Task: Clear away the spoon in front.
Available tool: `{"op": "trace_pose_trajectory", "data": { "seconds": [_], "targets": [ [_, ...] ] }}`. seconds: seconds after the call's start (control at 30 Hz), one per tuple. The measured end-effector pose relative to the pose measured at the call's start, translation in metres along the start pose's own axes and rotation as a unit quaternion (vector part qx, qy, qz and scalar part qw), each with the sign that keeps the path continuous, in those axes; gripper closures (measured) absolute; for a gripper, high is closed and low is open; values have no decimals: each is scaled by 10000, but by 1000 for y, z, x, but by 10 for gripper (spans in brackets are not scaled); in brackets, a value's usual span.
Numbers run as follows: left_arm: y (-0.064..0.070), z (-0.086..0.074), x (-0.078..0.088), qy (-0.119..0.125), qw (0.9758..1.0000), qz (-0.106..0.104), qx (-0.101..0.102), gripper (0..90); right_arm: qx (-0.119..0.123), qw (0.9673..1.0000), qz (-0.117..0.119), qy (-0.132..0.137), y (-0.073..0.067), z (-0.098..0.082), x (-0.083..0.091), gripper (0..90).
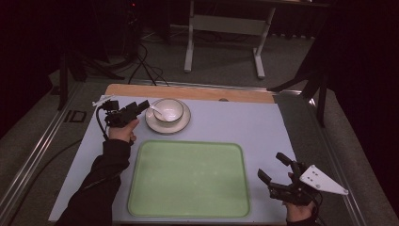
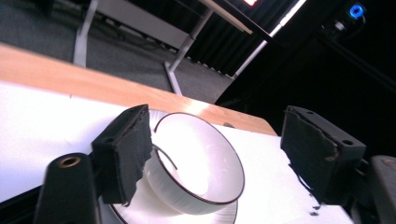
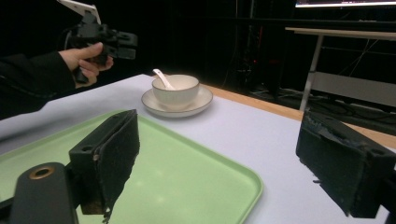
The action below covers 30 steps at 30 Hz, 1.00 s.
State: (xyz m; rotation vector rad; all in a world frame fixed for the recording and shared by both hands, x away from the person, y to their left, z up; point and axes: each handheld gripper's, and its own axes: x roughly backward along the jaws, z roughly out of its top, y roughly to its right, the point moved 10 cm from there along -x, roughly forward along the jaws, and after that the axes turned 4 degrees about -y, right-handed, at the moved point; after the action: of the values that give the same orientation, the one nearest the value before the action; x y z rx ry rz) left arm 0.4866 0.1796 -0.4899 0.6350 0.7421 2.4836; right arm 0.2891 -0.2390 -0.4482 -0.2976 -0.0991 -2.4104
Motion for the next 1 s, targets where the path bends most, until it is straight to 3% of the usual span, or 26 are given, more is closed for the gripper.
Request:
{"op": "trace_pose_trajectory", "data": {
  "seconds": [0.07,0.1,0.13,0.27,0.33,0.37,0.47,0.63,0.67,1.0],
  "targets": [
    [-3,-2,-3,-27,10000,30,57,283,0,10000,-5,1,0,0,0,133],
    [-10,-6,-9,-73,9996,87,253,299,-6,10000,3,-2,0,0,0,132],
    [-14,-8,-12,-85,9994,169,298,312,-4,10000,12,-5,-1,-1,0,133],
    [-27,-13,-22,-76,9967,170,791,368,-27,10000,22,-5,0,-1,1,133],
    [-27,-13,-22,-76,9967,170,791,381,-38,10000,21,-8,0,-1,1,133],
    [-33,-15,-29,-79,9944,152,1043,413,-43,10000,24,-17,1,-2,0,133],
    [-38,-17,-35,-119,9922,123,1231,443,-34,10000,28,-24,1,-2,0,133],
    [-41,-19,-43,-103,9897,-15,1425,511,-74,10000,37,-52,2,-4,-1,134],
    [-42,-20,-46,-84,9881,-95,1531,528,-85,9999,40,-57,2,-4,-1,134],
    [-49,-24,-60,15,9825,-234,1849,648,-110,9999,61,-69,2,-5,-1,135]
  ]
}}
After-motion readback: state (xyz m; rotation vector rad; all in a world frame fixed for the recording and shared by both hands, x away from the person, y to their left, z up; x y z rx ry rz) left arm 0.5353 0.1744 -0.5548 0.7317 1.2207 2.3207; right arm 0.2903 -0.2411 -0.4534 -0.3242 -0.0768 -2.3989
